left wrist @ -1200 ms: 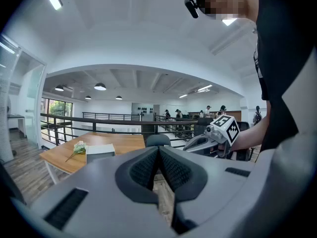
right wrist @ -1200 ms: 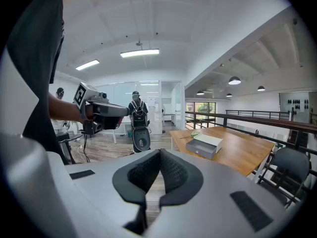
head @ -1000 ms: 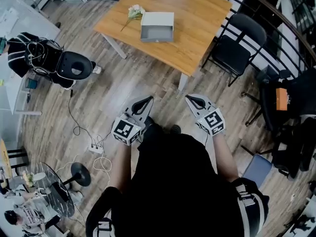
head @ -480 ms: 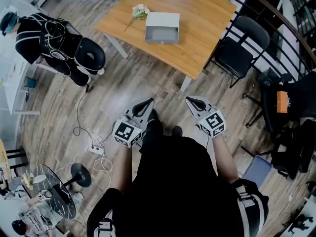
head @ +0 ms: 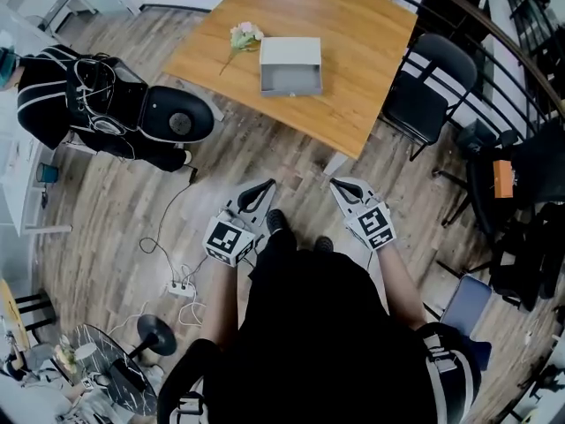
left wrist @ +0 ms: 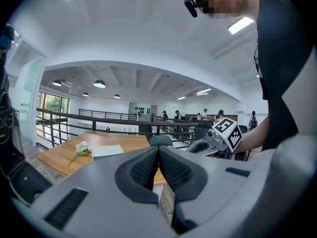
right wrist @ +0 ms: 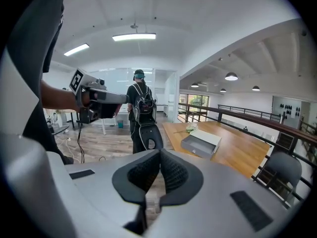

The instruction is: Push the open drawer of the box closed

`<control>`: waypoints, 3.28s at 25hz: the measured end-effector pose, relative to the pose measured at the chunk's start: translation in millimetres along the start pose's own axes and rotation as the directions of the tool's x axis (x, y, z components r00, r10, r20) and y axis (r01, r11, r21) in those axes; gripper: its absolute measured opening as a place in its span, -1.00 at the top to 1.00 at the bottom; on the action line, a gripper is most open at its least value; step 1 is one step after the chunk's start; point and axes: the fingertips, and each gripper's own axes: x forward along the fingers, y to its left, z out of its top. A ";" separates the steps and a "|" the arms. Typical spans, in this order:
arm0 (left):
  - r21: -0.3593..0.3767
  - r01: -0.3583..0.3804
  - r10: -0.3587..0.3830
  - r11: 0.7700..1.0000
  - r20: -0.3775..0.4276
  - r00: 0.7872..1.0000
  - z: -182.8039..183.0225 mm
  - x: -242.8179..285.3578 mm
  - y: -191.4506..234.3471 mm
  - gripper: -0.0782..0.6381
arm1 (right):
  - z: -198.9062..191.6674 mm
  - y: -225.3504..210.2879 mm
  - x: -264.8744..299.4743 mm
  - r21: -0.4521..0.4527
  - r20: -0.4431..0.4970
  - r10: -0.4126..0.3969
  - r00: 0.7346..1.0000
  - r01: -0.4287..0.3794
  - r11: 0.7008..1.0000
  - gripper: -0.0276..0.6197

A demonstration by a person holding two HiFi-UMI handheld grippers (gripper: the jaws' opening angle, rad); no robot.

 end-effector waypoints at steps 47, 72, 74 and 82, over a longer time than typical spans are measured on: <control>-0.001 0.158 -0.158 0.987 -0.044 0.987 -21.2 -17.6 217.3 0.72 | 53.9 6.4 205.5 0.084 -0.063 -0.142 0.988 0.147 0.986 0.87; -0.036 0.128 -0.131 0.991 -0.081 0.988 -16.4 38.9 276.6 0.72 | 47.3 -95.7 247.4 0.134 -0.104 -0.159 0.982 0.172 0.976 0.87; -0.030 0.136 -0.138 0.990 -0.085 0.987 -13.1 53.6 281.5 0.72 | 46.4 -107.3 254.0 0.145 -0.103 -0.154 0.983 0.168 0.975 0.87; -0.016 0.148 -0.149 0.989 -0.100 0.984 8.8 127.6 311.9 0.72 | 33.0 -151.8 301.5 0.192 -0.109 -0.058 0.992 0.079 0.978 0.87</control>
